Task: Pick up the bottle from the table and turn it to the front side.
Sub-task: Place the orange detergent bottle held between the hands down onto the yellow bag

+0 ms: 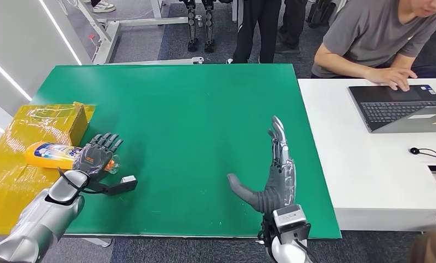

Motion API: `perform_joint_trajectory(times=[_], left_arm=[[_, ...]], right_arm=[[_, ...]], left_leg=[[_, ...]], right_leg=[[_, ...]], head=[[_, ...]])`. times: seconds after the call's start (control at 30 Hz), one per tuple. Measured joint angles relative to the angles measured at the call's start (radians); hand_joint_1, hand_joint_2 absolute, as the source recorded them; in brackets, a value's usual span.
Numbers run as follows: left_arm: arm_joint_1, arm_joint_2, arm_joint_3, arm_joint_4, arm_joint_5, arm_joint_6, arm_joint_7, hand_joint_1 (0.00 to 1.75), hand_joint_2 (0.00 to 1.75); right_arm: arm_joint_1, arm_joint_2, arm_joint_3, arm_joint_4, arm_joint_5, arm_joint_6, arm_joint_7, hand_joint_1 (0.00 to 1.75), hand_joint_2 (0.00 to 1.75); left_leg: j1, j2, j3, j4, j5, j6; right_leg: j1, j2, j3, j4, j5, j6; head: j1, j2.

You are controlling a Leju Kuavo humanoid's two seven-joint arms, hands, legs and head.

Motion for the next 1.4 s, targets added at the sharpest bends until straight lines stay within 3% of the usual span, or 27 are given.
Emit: perform_joint_trajectory(times=[0.43,0.8,0.97,1.17,1.27,1.4], left_arm=[[0.057,-0.006,0.008,-0.034,0.063,0.141,0.001,0.0,1.75],[0.233,-0.038,0.044,-0.304,0.14,0.162,-0.065,0.0,1.75],[0.356,-0.058,0.148,-0.478,0.206,0.162,-0.128,0.0,1.75],[0.505,-0.129,0.34,-0.689,0.189,0.162,-0.263,0.0,1.75],[0.542,-0.175,0.428,-0.774,0.205,0.162,-0.329,0.0,1.75],[0.557,-0.216,0.493,-0.867,0.322,0.162,-0.358,0.0,1.75]], right_arm=[[-0.001,0.0,0.0,0.004,0.001,-0.03,0.0,0.0,1.75],[0.009,0.0,0.0,0.004,0.001,-0.055,0.003,0.0,1.75],[0.027,-0.003,0.0,0.0,0.001,-0.075,0.003,0.0,1.75],[0.035,-0.012,0.0,-0.003,-0.016,-0.085,0.003,0.0,1.75],[0.035,-0.015,0.002,-0.003,-0.021,-0.085,0.003,0.0,1.75],[0.035,-0.016,0.008,-0.003,-0.023,-0.08,0.003,0.0,1.75]], left_leg=[[0.0,0.0,0.0,0.0,0.0,0.0],[0.0,0.0,-0.001,0.0,0.0,0.0],[0.0,0.001,-0.002,0.0,-0.001,0.0],[0.0,0.001,-0.002,0.0,-0.001,0.0],[0.0,0.001,-0.002,0.0,-0.001,0.0],[0.0,0.0,-0.002,0.0,-0.001,0.0]], right_leg=[[0.0,0.0,0.0,0.0,0.0,0.0],[0.0,0.0,-0.001,-0.001,0.0,0.0],[0.0,0.001,-0.002,-0.001,-0.001,0.0],[0.0,0.001,-0.002,-0.001,-0.001,0.0],[0.0,0.0,-0.002,-0.001,-0.001,0.0],[0.0,0.0,-0.002,-0.001,-0.001,0.0]], head=[[0.0,0.0],[0.0,0.0],[0.0,0.0],[0.0,0.0],[0.0,0.0],[0.0,0.0]])
